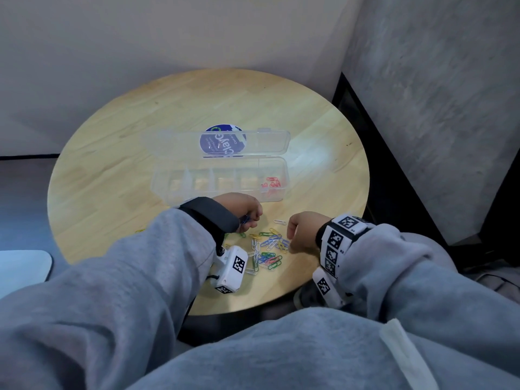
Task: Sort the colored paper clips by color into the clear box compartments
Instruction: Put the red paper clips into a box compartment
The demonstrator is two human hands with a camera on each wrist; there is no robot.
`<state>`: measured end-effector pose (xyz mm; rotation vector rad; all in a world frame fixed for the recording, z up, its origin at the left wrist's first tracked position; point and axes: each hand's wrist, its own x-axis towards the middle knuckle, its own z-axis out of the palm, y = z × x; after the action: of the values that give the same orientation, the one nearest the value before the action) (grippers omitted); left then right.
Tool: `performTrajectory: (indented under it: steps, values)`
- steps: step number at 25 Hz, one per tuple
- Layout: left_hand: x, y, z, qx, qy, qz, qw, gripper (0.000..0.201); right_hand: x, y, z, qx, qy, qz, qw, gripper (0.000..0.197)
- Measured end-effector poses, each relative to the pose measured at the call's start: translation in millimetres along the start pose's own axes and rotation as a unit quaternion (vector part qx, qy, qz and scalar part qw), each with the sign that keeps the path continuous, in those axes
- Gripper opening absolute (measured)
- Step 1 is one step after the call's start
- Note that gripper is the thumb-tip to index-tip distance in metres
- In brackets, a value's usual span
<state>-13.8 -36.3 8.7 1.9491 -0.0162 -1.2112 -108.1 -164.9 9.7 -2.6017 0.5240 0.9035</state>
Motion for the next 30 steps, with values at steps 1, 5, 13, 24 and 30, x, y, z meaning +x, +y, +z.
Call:
performTrajectory:
  steps: [1,5,13,24,30]
  values:
    - [0.5,-0.9,1.6,0.007,0.000,-0.004,1.000,0.029,2.2,-2.0,2.9,-0.001,0.006,-0.005,1.000,0.025]
    - [6.6,-8.0,6.1,0.236,0.016,0.068,0.969,0.016,11.0,-9.5,10.4,0.001,0.022,-0.024,0.999,0.022]
    - [7.5,-6.9,32.7,0.498,0.022,0.102,0.861,0.022,27.6,-5.8,14.0,-0.005,0.009,-0.007,1.000,0.032]
    - [6.2,-13.8,-2.9,0.211,0.020,0.091,0.973,0.023,24.1,-7.1,13.0,-0.105,0.004,-0.074,0.992,0.027]
    - [-7.3,-6.9,-18.3,-0.023,0.010,0.061,0.998,0.031,25.1,-3.0,8.0,-0.029,0.007,-0.026,0.999,0.013]
